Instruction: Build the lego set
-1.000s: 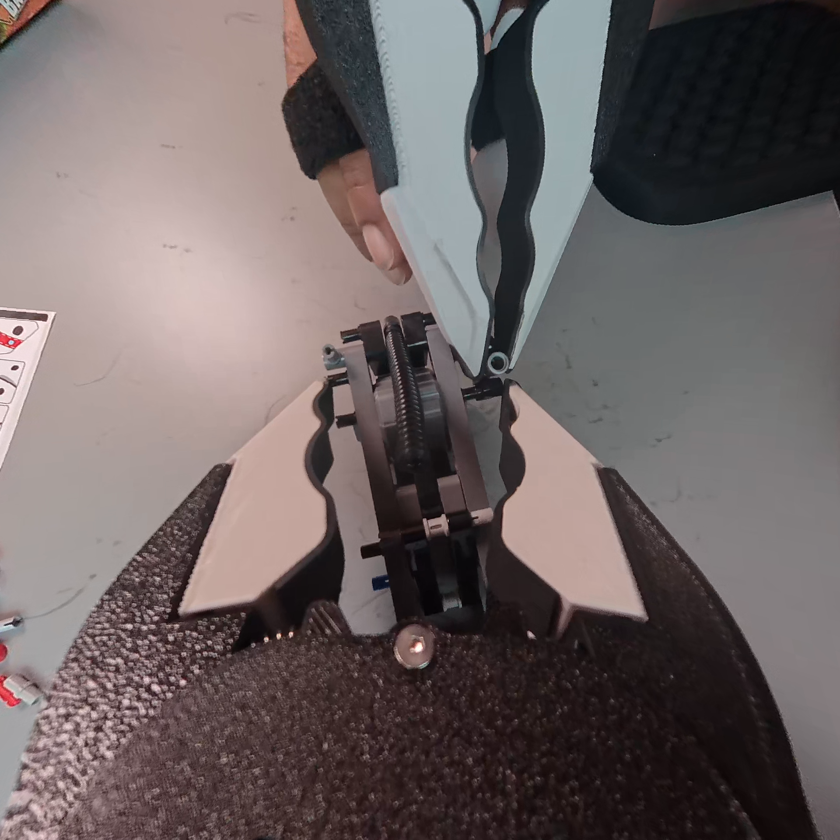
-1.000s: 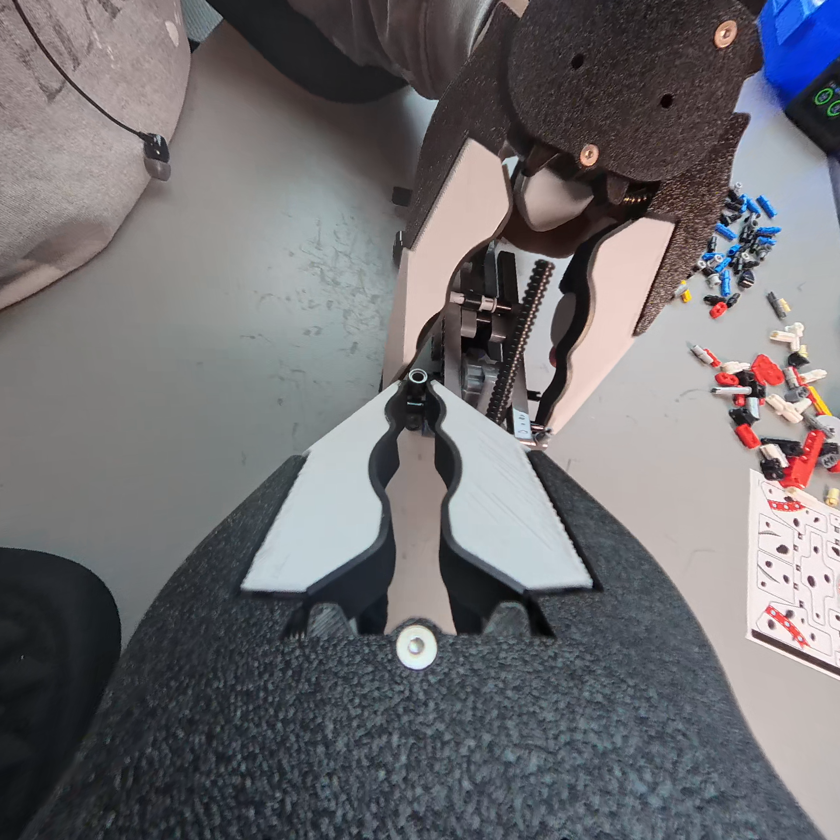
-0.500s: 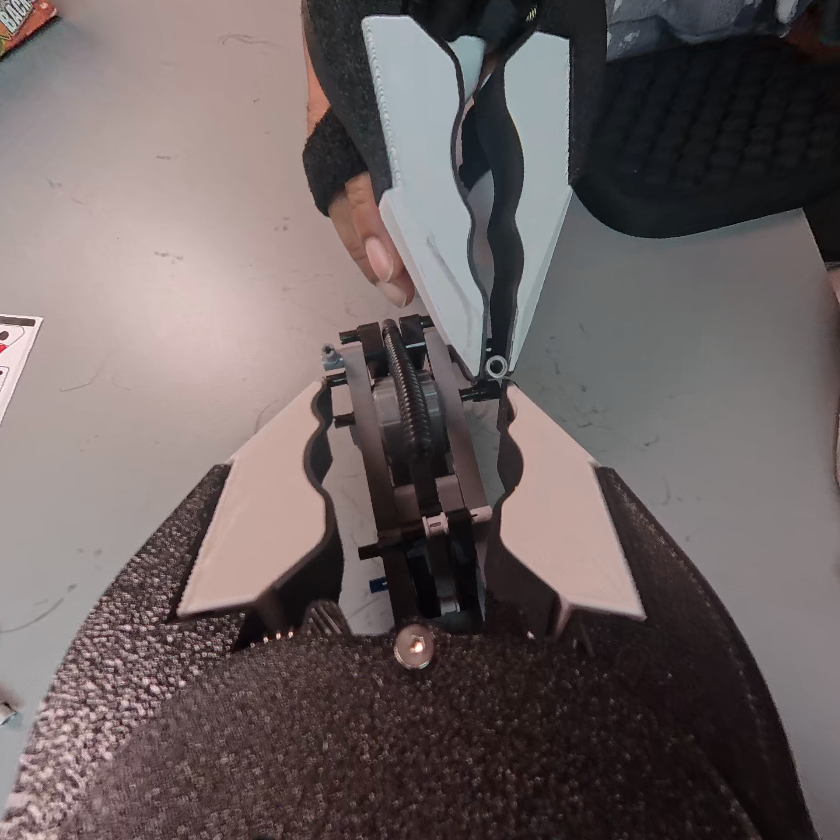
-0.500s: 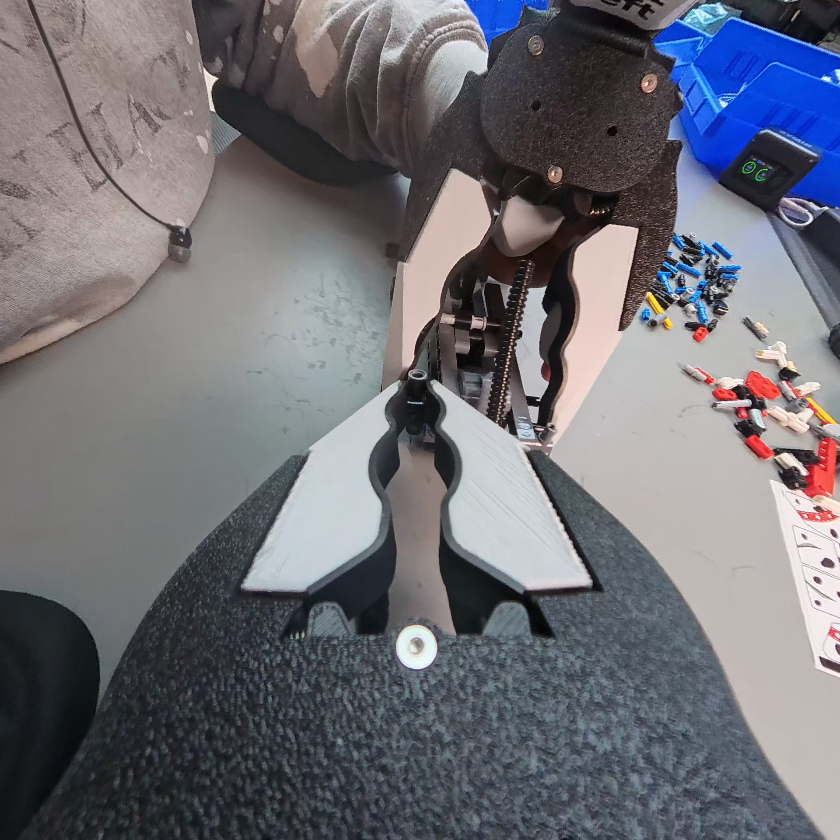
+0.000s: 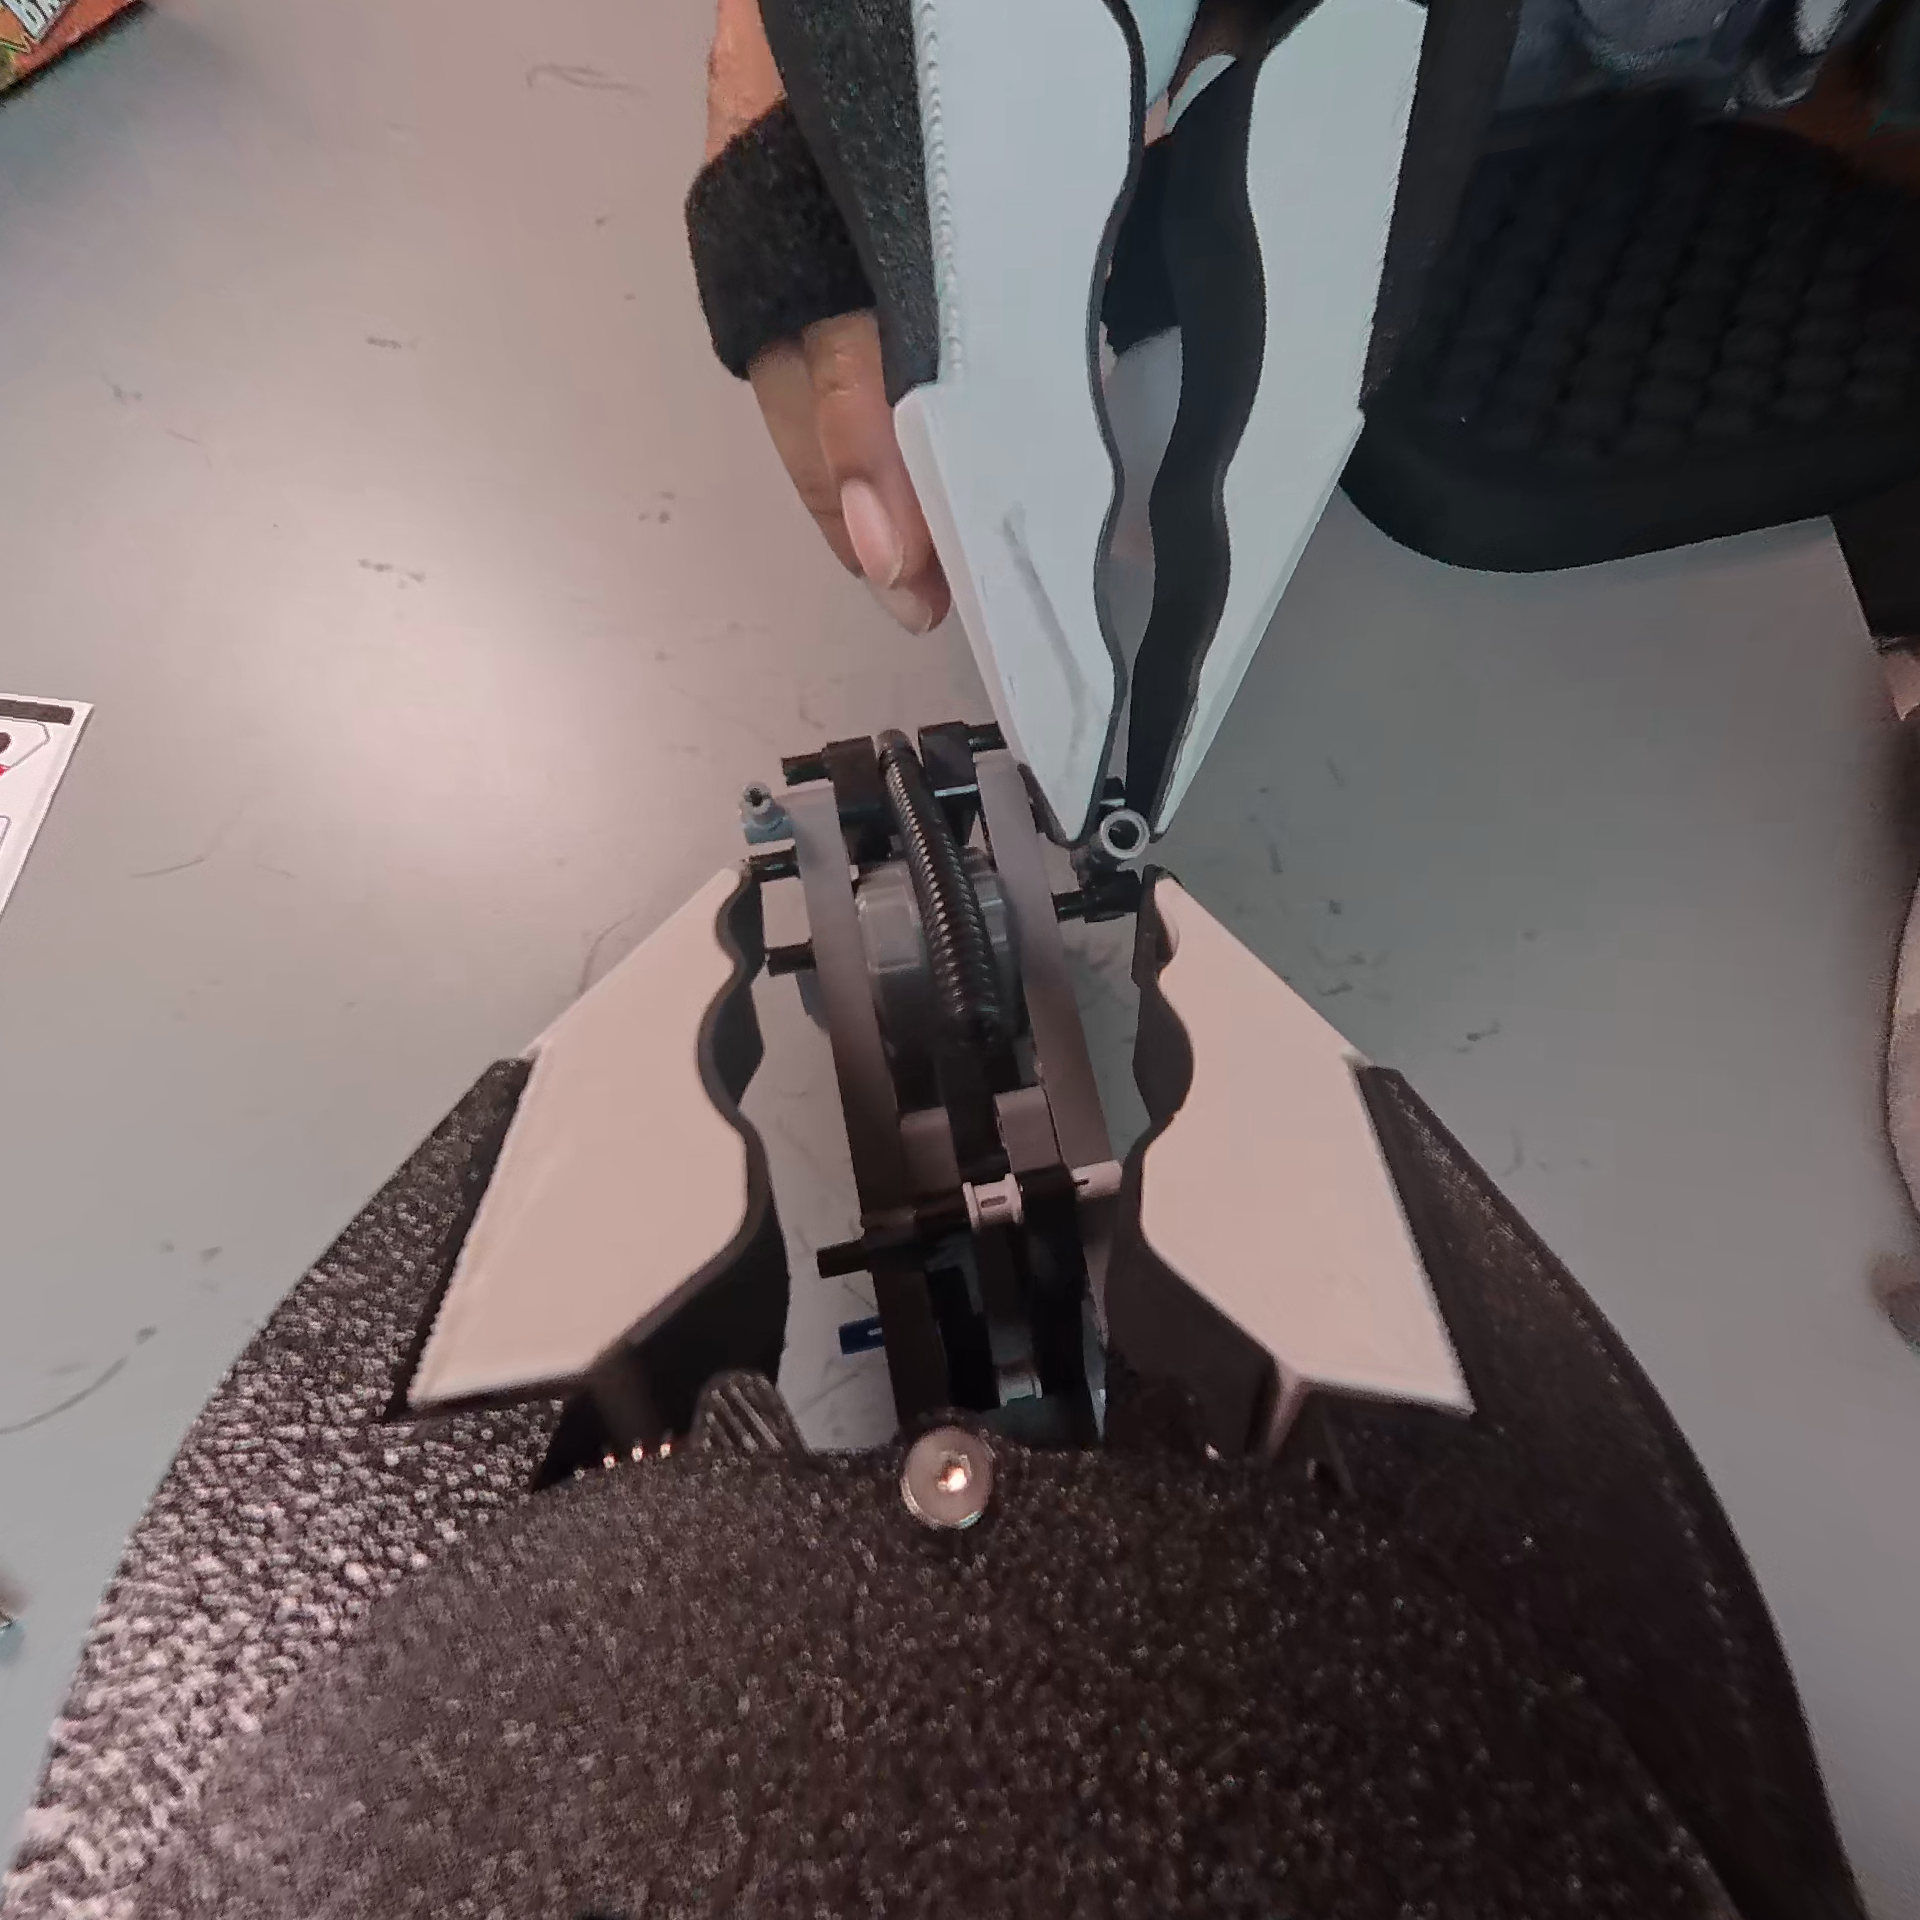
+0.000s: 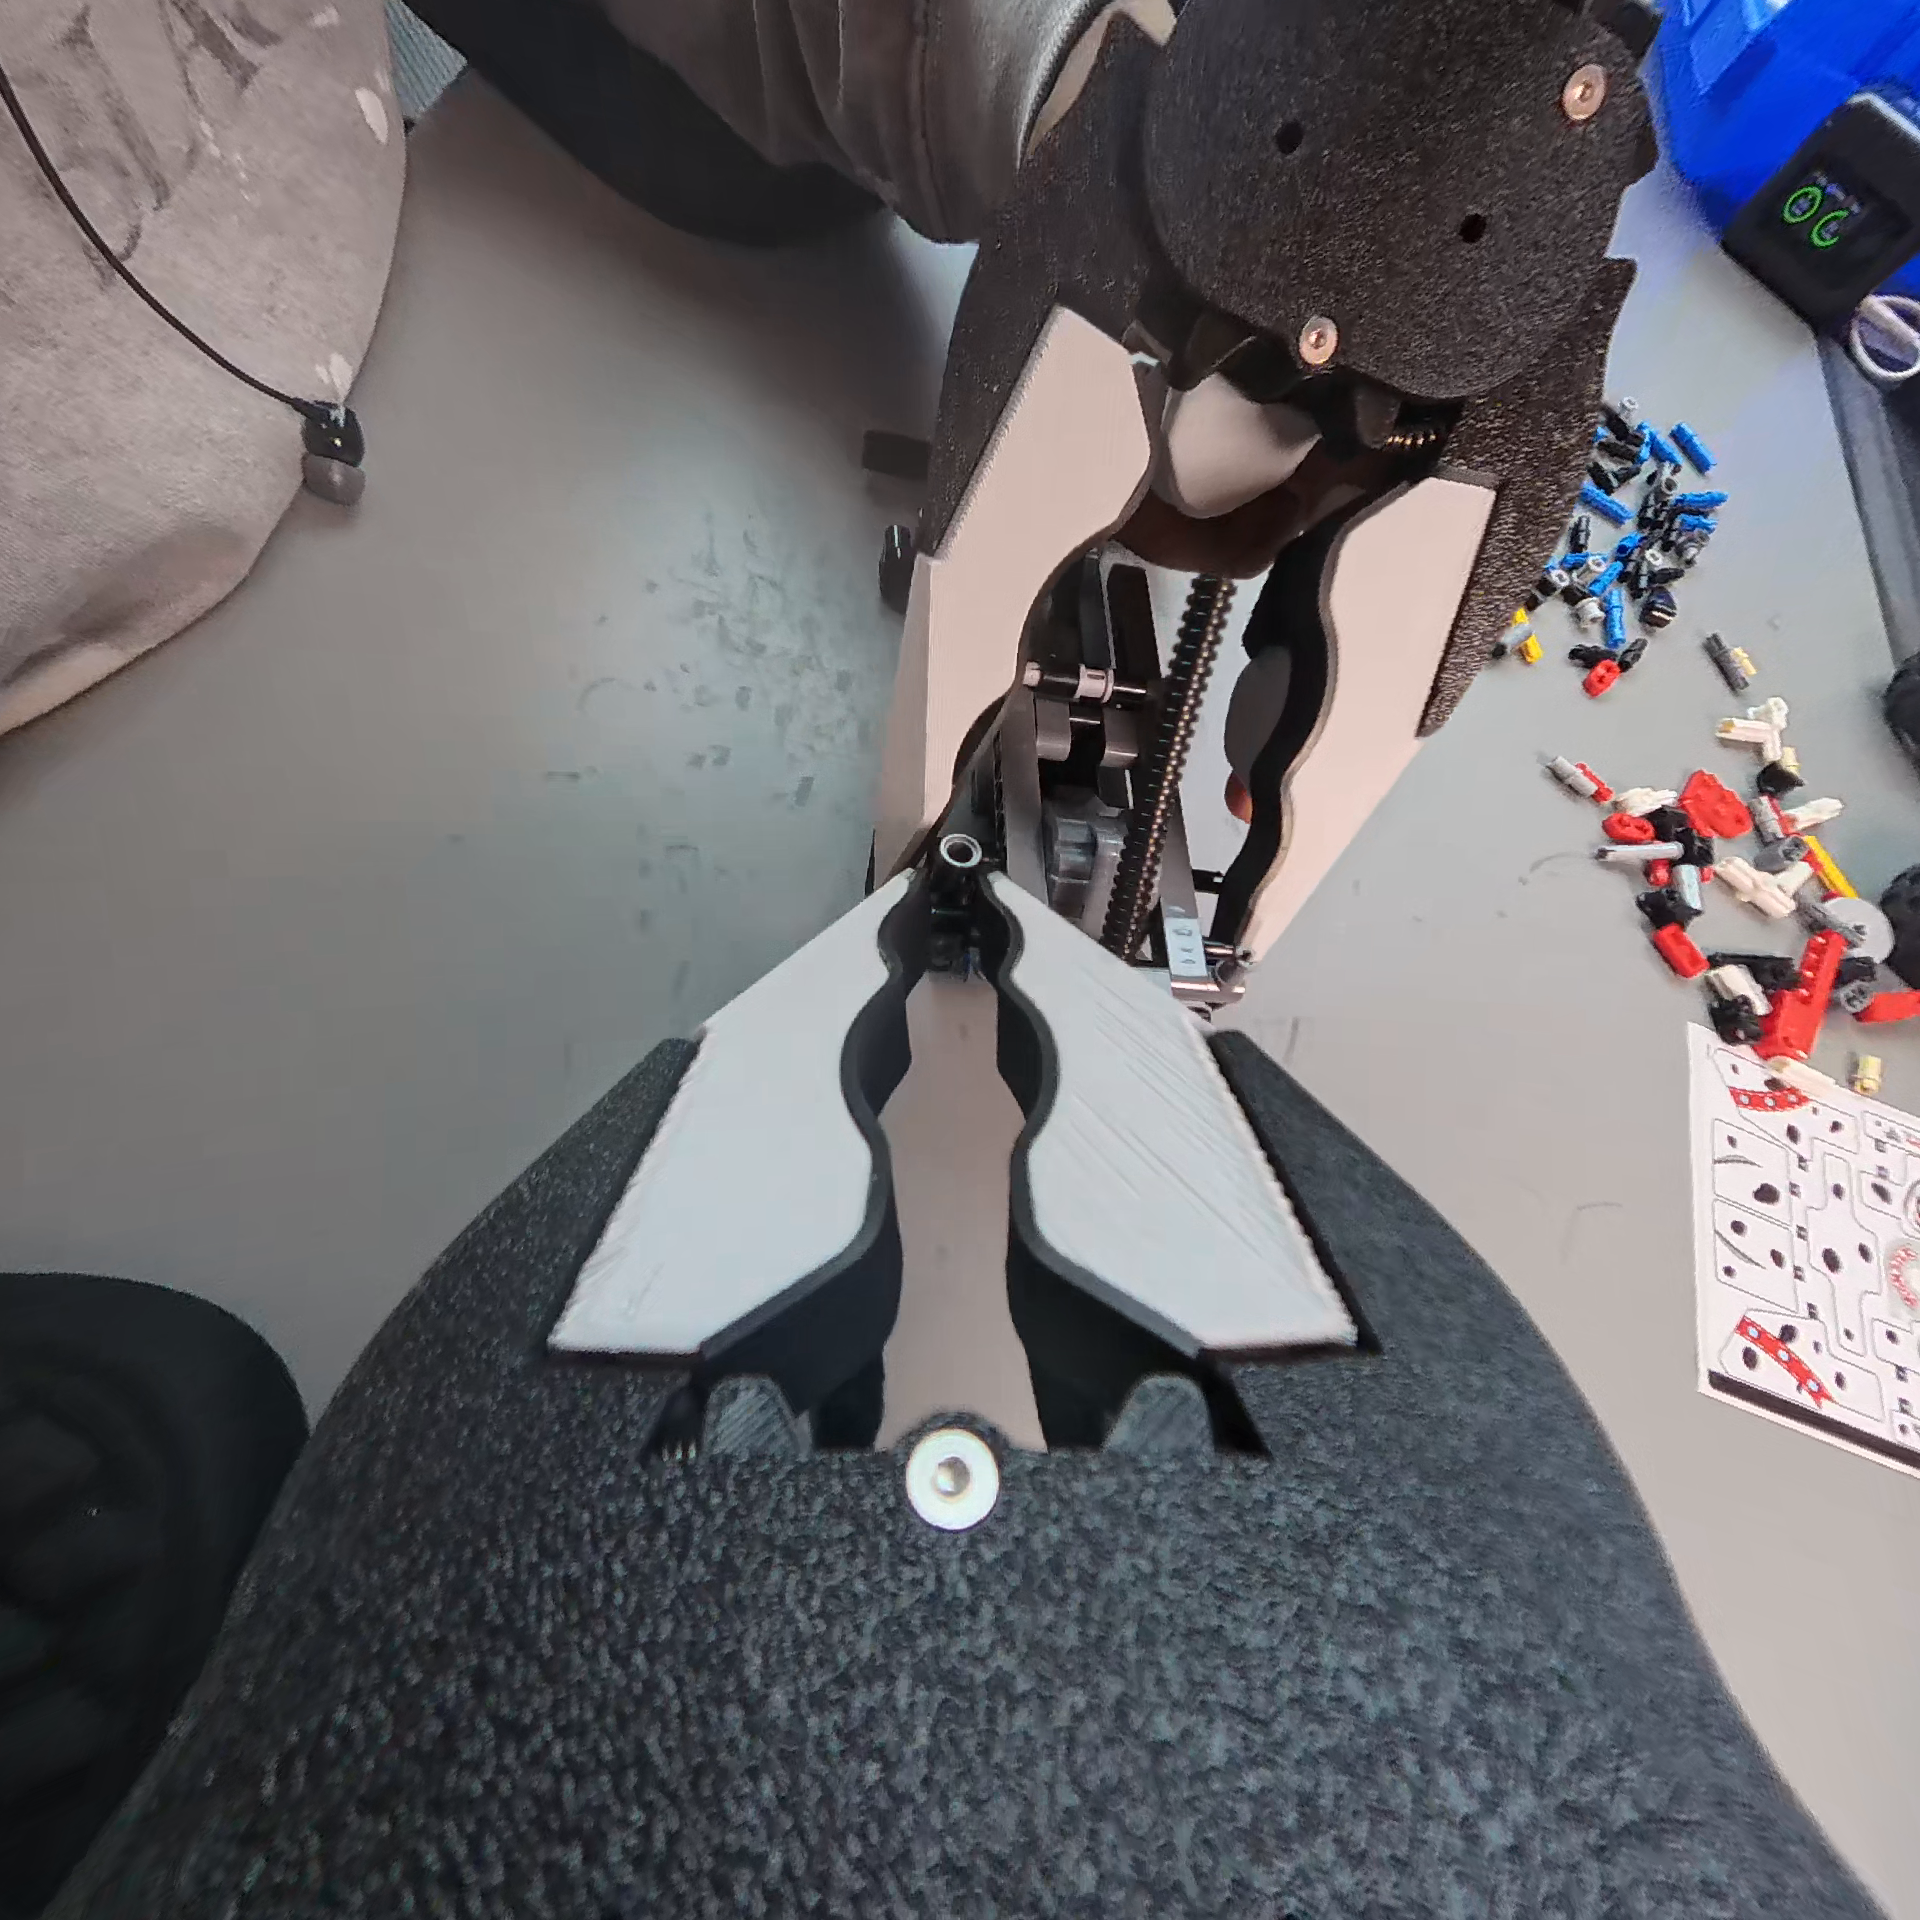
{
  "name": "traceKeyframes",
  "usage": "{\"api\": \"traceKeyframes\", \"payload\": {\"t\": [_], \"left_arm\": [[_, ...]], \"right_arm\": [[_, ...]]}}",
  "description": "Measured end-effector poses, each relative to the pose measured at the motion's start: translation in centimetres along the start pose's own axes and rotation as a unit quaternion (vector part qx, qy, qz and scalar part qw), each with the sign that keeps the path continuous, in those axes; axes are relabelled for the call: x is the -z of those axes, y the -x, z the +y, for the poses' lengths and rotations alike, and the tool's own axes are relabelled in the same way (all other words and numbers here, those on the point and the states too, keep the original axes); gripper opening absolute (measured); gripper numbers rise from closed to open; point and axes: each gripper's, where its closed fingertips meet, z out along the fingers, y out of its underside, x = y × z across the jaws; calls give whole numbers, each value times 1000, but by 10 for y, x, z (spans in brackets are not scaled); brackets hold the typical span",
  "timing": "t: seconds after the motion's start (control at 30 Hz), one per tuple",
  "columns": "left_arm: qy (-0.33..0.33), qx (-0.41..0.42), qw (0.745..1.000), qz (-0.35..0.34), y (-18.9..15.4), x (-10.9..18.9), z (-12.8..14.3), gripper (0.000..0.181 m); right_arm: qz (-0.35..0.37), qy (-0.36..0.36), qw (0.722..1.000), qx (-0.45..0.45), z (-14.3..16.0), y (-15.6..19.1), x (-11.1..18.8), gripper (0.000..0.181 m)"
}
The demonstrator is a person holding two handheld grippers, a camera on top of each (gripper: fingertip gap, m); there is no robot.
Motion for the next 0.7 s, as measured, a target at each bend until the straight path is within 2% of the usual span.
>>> {"api": "traceKeyframes", "payload": {"t": [0.27,0.33,0.5,0.7], "left_arm": [[10,-3,1000,-3,-1,0,0,74],[11,-3,1000,-4,-1,0,1,73],[13,-10,1000,-5,-2,1,2,74],[9,-17,1000,-4,-3,1,3,74]], "right_arm": [[-37,79,996,-11,-4,1,0,17],[-49,105,993,-16,1,2,-3,13],[-71,86,994,-4,-1,4,-4,7],[-56,40,998,15,-2,5,-6,7]]}}
